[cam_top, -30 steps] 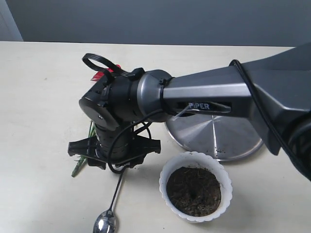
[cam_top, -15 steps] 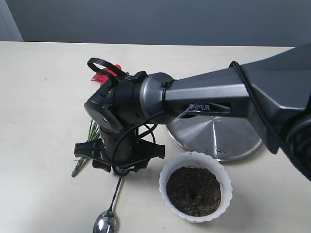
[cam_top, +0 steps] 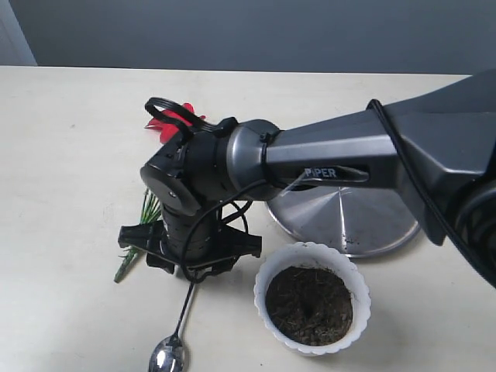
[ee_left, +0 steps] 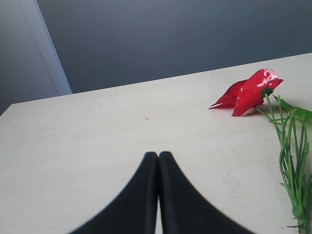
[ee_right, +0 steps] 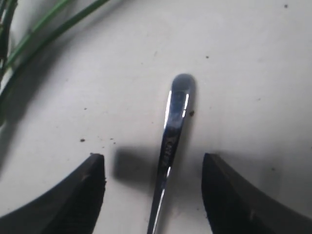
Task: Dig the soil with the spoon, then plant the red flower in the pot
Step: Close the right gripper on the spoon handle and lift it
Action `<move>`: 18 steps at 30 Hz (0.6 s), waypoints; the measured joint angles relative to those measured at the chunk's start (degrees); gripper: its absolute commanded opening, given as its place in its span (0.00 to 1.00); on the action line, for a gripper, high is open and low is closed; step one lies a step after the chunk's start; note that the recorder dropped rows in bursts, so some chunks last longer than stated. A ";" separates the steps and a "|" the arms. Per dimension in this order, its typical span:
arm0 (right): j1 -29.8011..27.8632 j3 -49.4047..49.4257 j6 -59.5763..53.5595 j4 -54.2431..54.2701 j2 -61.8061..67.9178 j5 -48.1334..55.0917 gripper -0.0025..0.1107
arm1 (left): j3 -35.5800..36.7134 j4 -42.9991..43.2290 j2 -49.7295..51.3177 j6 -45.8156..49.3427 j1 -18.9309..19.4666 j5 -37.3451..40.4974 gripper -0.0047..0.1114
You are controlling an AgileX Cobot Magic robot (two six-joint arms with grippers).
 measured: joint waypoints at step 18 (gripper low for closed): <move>-0.12 0.00 0.40 -0.95 0.71 1.37 0.02 | 0.00 0.00 0.00 0.00 0.00 0.00 0.04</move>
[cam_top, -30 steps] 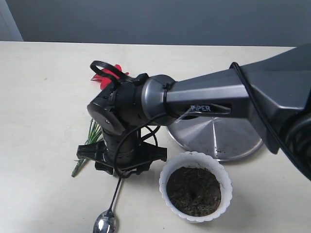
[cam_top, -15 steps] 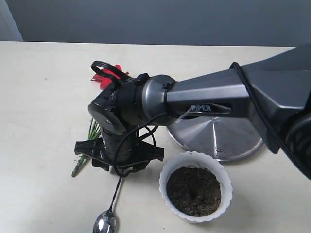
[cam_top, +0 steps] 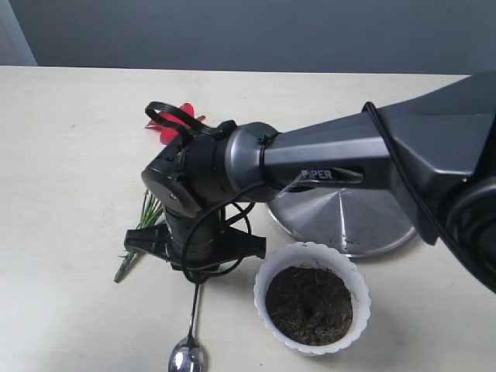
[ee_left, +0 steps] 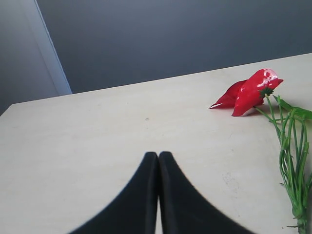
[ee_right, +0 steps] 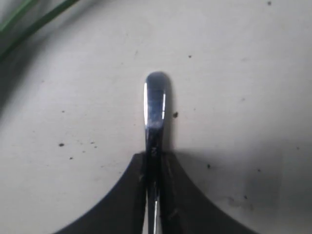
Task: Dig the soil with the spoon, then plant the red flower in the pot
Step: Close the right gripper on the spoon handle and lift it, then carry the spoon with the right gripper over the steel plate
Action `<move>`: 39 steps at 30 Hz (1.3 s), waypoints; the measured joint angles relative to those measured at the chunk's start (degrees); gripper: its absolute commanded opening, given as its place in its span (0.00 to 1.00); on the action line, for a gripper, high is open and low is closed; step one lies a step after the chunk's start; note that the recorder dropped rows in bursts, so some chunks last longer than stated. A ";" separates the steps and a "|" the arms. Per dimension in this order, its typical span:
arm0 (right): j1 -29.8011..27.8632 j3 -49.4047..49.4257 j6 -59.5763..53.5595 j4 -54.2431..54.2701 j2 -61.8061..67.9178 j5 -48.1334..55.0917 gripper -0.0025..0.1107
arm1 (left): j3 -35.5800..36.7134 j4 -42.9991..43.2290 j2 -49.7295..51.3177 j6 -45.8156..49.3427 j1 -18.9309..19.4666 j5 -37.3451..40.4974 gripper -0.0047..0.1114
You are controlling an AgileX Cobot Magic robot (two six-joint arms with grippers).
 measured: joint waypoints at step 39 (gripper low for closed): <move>20.67 46.19 59.04 -76.83 -51.65 19.56 0.02 | 0.00 0.00 0.00 0.00 0.00 0.00 0.04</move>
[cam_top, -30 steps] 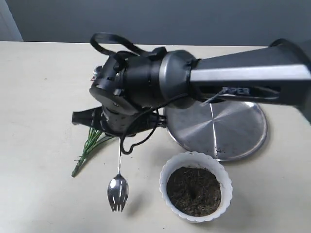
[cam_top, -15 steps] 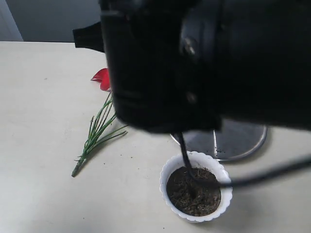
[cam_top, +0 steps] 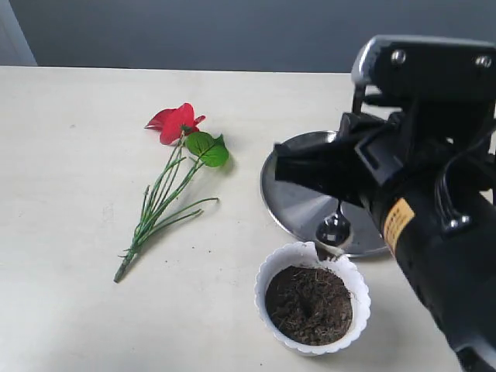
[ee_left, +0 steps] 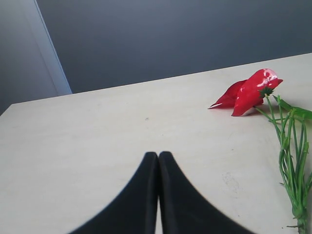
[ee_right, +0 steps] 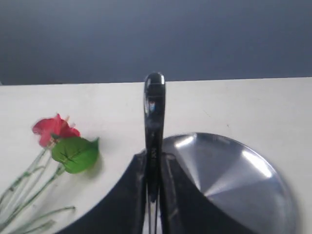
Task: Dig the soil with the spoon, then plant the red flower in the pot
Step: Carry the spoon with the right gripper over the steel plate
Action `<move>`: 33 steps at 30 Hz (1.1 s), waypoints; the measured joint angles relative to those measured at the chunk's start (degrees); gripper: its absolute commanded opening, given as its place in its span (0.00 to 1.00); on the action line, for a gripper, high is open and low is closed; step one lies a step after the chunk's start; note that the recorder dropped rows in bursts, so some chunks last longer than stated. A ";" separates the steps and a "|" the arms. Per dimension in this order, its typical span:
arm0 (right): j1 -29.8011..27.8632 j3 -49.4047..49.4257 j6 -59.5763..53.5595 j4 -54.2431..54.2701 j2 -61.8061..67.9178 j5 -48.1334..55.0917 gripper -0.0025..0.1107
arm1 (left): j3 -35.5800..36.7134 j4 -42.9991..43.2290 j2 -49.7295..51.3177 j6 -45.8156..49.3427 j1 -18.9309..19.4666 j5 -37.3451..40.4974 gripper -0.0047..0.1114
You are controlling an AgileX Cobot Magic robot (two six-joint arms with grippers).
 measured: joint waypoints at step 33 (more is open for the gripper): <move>0.33 3.86 0.00 -13.68 9.13 -10.97 0.02 | 0.00 0.00 0.00 0.00 0.00 0.00 0.04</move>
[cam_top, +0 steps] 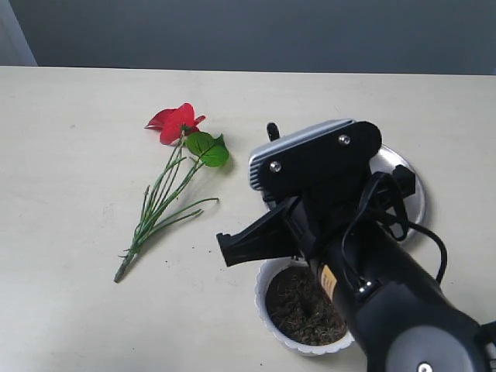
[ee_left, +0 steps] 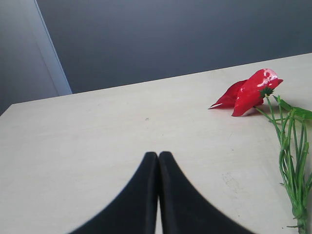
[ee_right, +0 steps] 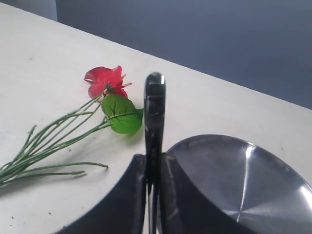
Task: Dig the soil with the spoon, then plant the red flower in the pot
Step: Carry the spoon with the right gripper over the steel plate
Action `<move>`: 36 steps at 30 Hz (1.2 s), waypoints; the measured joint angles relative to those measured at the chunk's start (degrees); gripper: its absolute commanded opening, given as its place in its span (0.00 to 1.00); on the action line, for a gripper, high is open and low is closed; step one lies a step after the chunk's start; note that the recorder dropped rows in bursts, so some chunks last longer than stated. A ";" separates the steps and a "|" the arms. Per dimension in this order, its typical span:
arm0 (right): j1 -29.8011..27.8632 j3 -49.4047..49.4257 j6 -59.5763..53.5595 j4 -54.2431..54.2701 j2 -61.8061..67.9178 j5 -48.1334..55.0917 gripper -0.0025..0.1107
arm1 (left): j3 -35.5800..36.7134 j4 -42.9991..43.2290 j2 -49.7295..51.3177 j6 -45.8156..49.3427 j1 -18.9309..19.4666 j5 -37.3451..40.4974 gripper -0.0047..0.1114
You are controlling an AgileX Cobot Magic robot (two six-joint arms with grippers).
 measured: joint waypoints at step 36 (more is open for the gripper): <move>0.00 -3.63 0.00 -0.55 5.71 0.45 0.02 | 0.00 0.00 0.00 0.00 0.00 0.00 0.04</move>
